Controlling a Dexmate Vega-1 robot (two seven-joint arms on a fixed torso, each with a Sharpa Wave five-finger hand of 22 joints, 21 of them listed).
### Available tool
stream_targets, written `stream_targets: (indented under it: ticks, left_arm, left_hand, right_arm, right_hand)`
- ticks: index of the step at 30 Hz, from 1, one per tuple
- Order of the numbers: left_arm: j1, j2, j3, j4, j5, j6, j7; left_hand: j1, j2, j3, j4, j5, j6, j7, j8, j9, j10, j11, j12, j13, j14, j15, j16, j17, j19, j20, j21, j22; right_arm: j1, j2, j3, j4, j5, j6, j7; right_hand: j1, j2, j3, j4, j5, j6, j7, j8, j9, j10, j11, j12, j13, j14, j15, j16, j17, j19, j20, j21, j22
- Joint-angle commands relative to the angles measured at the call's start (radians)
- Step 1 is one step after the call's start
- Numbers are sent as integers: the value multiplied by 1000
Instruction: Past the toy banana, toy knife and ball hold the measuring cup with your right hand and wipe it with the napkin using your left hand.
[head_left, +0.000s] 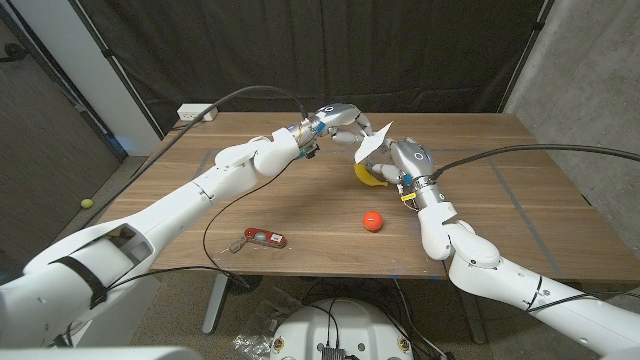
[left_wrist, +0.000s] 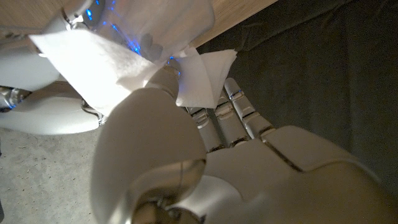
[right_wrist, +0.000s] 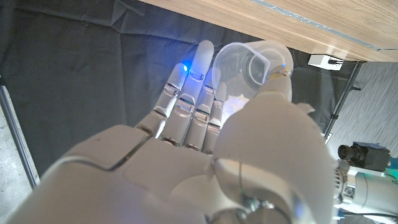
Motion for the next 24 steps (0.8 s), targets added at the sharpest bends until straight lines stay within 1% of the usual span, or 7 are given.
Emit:
stream_targets:
  ticks: [1, 5, 16, 18, 22, 24]
  left_arm:
    - [28, 71, -19, -110, 117, 92, -27]
    - [39, 89, -22, -134, 168, 117, -3]
    - [75, 131, -45, -181, 210, 161, 32]
    - [81, 138, -50, -188, 215, 173, 30]
    - [92, 146, -52, -199, 249, 215, 30]
    - [97, 149, -48, -207, 283, 245, 34]
  left_hand:
    - [10, 2, -6, 0, -4, 12, 6, 2, -2, 41, -28, 7, 114, 11, -147, 3, 8, -1, -35, 8, 0]
    - [12, 3, -7, 0, -7, 14, 4, 0, -5, 43, -28, 7, 116, 11, -147, 3, 12, -2, -35, 11, 0]
    - [16, 3, -11, 0, -13, 15, 4, -4, -12, 46, -28, 5, 119, 13, -147, -2, 23, -4, -38, 22, -1]
    - [17, 4, -12, 0, -14, 15, 4, -6, -13, 47, -28, 5, 120, 14, -146, -2, 25, -3, -39, 25, -2]
    - [17, 4, -13, 1, -15, 15, 3, -7, -13, 46, -28, 3, 120, 15, -147, -4, 28, -5, -39, 28, -2]
    - [17, 4, -14, 1, -15, 16, 4, -7, -14, 47, -28, 3, 120, 15, -147, -5, 30, -5, -40, 30, -3]
  right_arm:
    - [-2, 3, 6, 2, 3, 3, -6]
    - [-2, 2, 6, 1, 3, 4, -5]
    - [6, 6, 6, 3, 5, 11, 2]
    - [7, 5, 6, 3, 6, 15, 2]
    - [8, 5, 7, 3, 6, 15, 3]
    - [8, 6, 9, 3, 11, 16, 4]
  right_hand:
    - [3, 15, 11, 11, 9, 102, -104, 4, 3, 8, -3, -1, 2, 10, -108, -1, 4, -6, -3, 6, -1]
    - [2, 15, 11, 12, 8, 102, -106, 4, 3, 9, -4, -2, 3, 10, -108, -2, 5, -7, -4, 8, -3]
    - [3, 15, 12, 11, 8, 102, -105, 5, 3, 10, -6, -5, 5, 11, -109, -5, 4, -8, -5, 14, -6]
    - [3, 14, 12, 11, 8, 102, -105, 5, 3, 11, -3, -5, 6, 11, -109, -5, 5, -8, -5, 15, -7]
    - [3, 15, 13, 11, 8, 101, -103, 5, 2, 10, -3, -7, 7, 11, -109, -6, 5, -8, -6, 17, -8]
    - [3, 15, 13, 11, 7, 101, -104, 5, 2, 11, -2, -7, 7, 12, -109, -6, 5, -9, -7, 18, -8]
